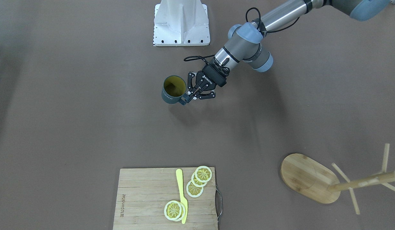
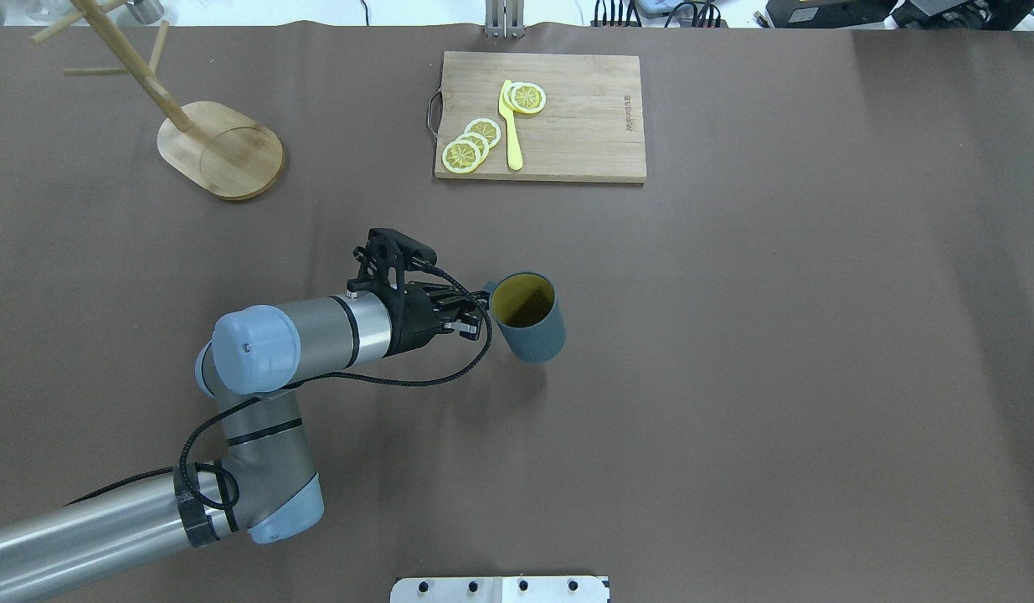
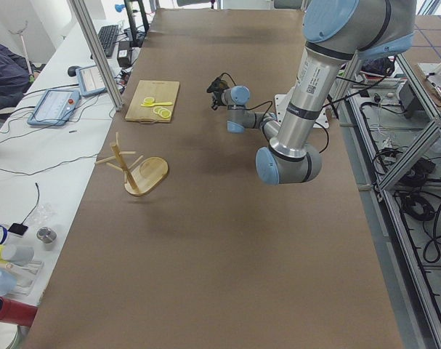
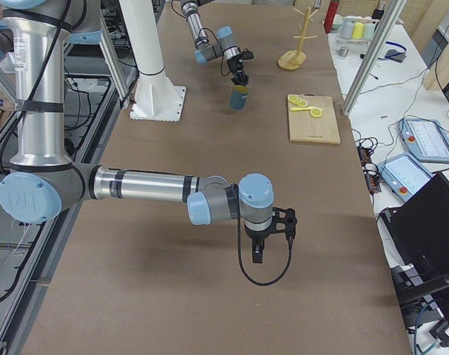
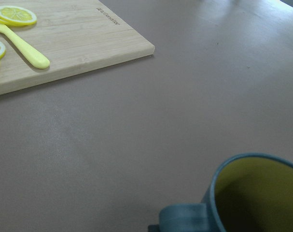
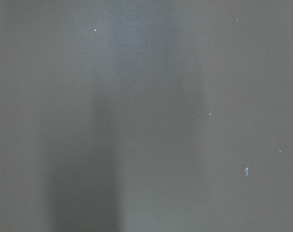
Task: Hang cup on storage rack
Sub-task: 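Reach the left gripper to the mug handle and grasp it, then lift the teal mug with the left gripper toward the wooden stand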
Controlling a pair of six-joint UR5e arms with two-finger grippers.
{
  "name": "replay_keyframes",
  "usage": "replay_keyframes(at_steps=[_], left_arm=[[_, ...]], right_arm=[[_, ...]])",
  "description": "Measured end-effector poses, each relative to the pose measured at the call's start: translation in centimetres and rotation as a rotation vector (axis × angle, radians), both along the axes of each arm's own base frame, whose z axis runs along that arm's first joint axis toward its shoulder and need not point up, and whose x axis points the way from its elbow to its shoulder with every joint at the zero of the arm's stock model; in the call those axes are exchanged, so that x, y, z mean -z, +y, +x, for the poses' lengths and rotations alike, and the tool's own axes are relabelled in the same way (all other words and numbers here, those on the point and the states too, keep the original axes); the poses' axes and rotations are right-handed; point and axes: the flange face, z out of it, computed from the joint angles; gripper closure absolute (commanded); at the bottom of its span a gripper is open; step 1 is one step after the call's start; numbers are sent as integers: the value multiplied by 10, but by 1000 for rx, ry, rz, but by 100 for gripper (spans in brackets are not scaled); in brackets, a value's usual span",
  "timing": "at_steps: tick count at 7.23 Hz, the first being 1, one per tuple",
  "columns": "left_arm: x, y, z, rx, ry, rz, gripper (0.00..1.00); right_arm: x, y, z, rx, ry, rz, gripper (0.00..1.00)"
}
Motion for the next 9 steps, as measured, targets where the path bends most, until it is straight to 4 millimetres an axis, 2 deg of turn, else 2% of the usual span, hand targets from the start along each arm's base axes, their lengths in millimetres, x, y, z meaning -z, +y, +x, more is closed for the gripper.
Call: replay_keyframes(at_steps=[3,5,7,9], left_arm=[[8,-14,-22,2,211,-238,100],[13,-32,-45,1,374,-432,100],[18,-63,-76,-5,527,-658,100],[18,-100,-117,-27,648,-877,100]], right_arm=[[-2,1,1,-1,0,-3,0],[-2,2,1,-1,0,-4,0],[-4,2,1,-2,-1,-8,0],[-3,2,1,5,11,3,0]])
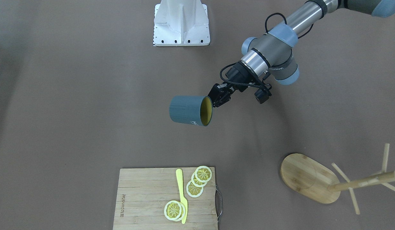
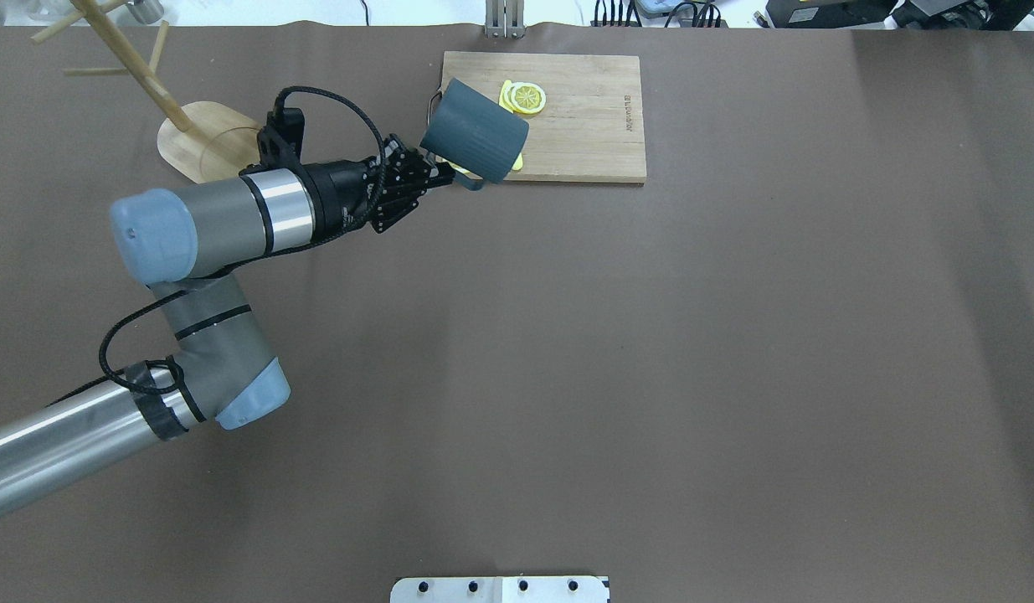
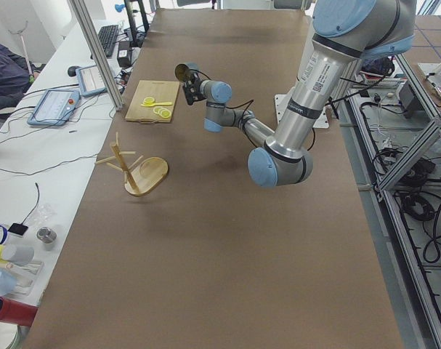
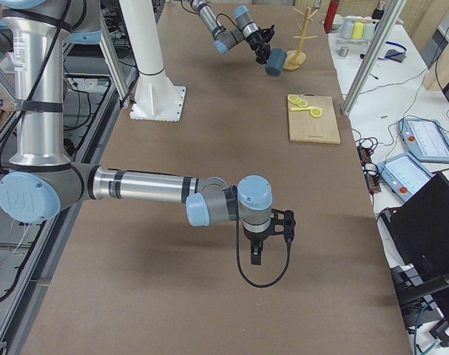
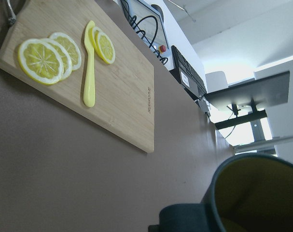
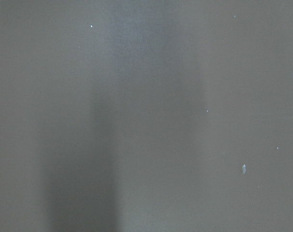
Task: Hang cup on storage rack
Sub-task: 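Lift the teal mug with the left gripper toward the wooden stand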
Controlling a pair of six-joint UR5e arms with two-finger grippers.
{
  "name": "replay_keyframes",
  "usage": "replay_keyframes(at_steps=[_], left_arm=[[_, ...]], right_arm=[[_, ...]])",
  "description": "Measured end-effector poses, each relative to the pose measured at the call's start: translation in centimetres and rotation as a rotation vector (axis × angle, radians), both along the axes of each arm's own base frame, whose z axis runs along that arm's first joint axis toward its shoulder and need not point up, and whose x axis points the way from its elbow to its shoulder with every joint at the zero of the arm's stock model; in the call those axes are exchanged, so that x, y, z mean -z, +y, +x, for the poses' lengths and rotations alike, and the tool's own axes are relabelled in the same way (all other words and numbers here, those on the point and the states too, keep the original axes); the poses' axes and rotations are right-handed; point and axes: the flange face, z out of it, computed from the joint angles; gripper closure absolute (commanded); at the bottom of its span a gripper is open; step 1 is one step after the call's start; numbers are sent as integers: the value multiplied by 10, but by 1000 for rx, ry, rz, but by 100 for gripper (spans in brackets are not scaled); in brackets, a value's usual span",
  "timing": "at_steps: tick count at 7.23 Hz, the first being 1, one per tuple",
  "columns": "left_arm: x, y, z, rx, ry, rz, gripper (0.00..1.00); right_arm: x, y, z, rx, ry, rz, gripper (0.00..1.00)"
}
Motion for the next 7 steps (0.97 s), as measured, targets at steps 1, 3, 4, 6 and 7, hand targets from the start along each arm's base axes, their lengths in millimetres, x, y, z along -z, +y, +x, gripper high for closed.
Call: replay_keyframes(at_steps=[1,3,4,6,7], left_arm=[[-2,-16,-17,3,40,-73,100],[-13,-44,-45,-27,102,-222,100],[-20,-56,-61,-66,138,-308,100],[-35,-70,-81,-119,208,-412,100],[-54,-77,-88,-145,254,-443,100]], right_arm=[[1,-2,-2,16,21,15,0],[5,-7,-20,79,35,33,0],[8,-9,-27,105,30,32,0],[21,-13,-28,168,16,49,0],[26,-12,-25,182,14,55,0]])
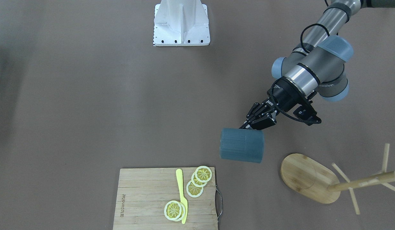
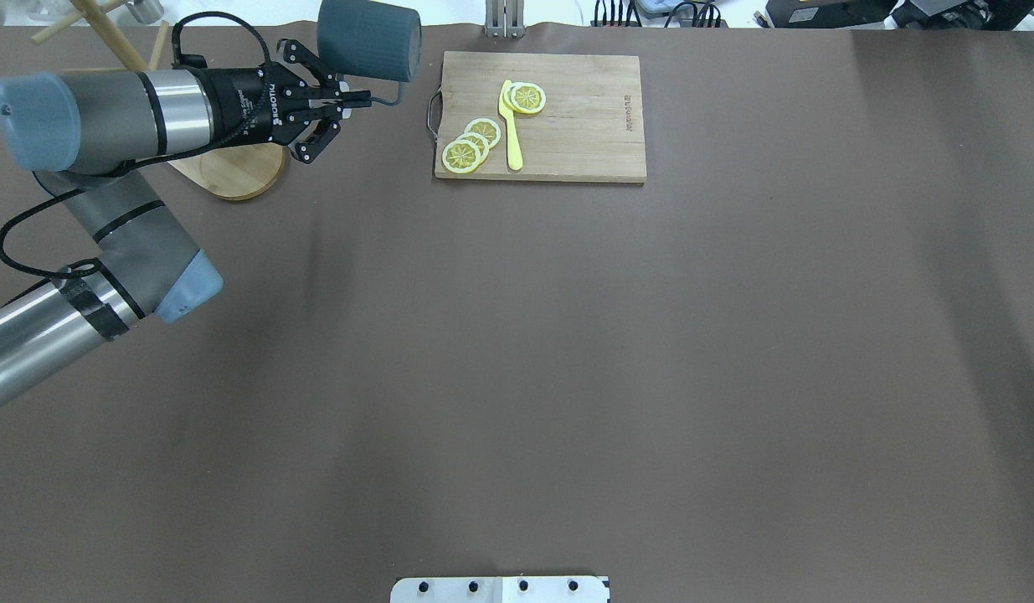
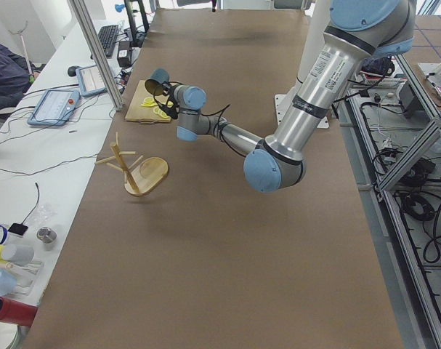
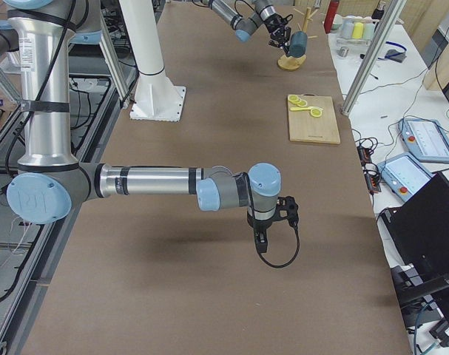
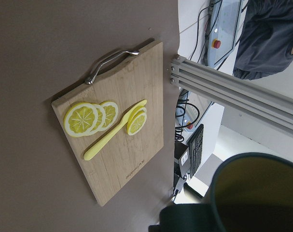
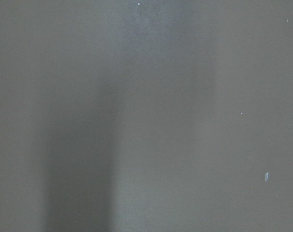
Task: Hang cup on storage rack
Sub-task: 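Lift the teal mug with the left gripper toward the wooden stand, then hook the mug handle onto a stand branch with the left gripper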
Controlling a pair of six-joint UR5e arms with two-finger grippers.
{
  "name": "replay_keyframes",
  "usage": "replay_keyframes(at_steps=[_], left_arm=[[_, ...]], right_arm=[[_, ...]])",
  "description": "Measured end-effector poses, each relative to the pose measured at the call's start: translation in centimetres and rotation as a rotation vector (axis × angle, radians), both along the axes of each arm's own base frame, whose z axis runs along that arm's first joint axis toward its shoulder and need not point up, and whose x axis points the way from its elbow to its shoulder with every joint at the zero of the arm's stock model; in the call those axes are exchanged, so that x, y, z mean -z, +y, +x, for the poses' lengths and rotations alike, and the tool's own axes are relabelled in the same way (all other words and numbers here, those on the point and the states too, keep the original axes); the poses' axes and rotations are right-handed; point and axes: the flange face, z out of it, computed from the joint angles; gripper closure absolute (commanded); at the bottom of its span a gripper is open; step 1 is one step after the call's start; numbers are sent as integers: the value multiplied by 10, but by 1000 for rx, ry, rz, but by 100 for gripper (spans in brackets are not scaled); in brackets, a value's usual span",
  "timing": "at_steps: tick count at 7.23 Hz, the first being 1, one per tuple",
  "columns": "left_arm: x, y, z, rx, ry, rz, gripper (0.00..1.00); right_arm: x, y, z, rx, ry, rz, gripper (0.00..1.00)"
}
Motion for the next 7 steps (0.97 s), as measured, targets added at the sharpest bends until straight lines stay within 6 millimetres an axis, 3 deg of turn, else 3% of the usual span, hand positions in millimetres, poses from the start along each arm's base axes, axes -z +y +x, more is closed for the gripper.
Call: replay_keyframes(at_steps=[2,5,7], left_arm=[[-41,-18,-25,-32,92,-115,100],[-78,-55,-80,23,179,-313,100],[-97,-70,-103,69,201,-378,100]], right_arm=[[5,1,4,3,3,12,0],[10,2,6,0,11,28,0],[12,2,6,0,12,34,0]])
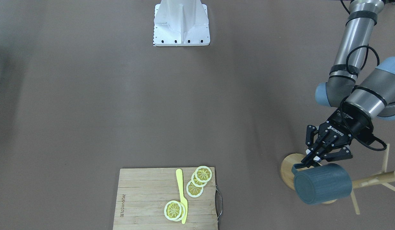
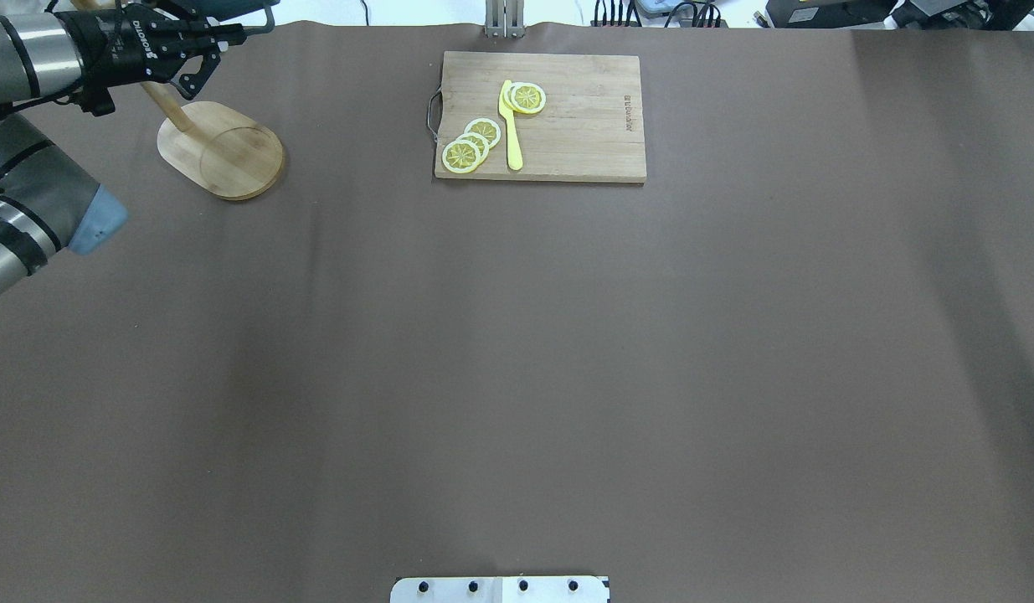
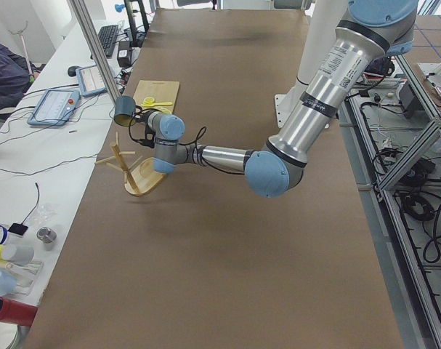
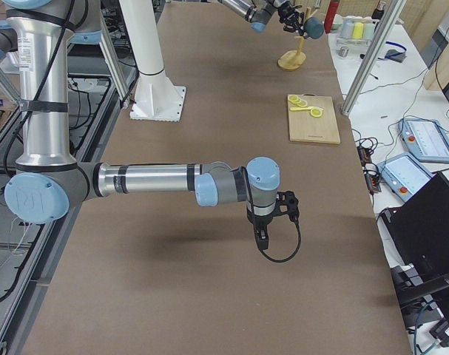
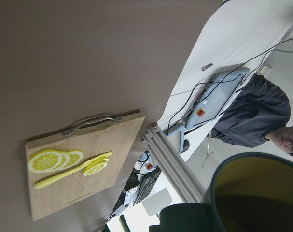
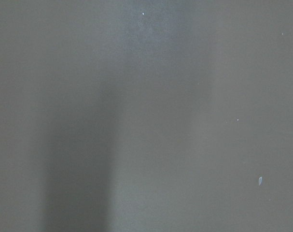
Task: Hang cup on storage rack
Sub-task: 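Hook the mug handle onto a stand branch with the left gripper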
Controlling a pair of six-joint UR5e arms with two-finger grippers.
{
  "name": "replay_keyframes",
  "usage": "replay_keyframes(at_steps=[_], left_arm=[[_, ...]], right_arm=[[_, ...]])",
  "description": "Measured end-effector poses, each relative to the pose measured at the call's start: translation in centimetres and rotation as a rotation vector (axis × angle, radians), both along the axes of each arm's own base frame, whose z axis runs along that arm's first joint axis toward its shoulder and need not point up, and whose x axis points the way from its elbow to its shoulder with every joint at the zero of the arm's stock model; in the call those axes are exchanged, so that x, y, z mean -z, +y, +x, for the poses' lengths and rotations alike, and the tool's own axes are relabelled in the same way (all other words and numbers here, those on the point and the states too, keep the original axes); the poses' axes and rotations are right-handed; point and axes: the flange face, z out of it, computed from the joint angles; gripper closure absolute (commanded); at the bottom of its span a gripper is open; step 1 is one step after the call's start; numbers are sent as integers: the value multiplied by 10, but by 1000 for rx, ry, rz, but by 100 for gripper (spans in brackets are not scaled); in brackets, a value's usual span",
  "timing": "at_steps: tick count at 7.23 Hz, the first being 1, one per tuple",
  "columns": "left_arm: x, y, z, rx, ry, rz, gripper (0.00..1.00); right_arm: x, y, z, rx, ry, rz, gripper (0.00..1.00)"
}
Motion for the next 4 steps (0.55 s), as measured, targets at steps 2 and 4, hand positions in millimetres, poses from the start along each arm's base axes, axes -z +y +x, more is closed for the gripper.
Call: replay_keyframes(at_steps=[2,4], left_arm=[[-15,-1,-9,21,48,-33,100],[-33,4,-13,21,79,-45,100]], right_arm=[[3,0,0,0,0,7,0],[5,-2,0,-1,3,11,0]])
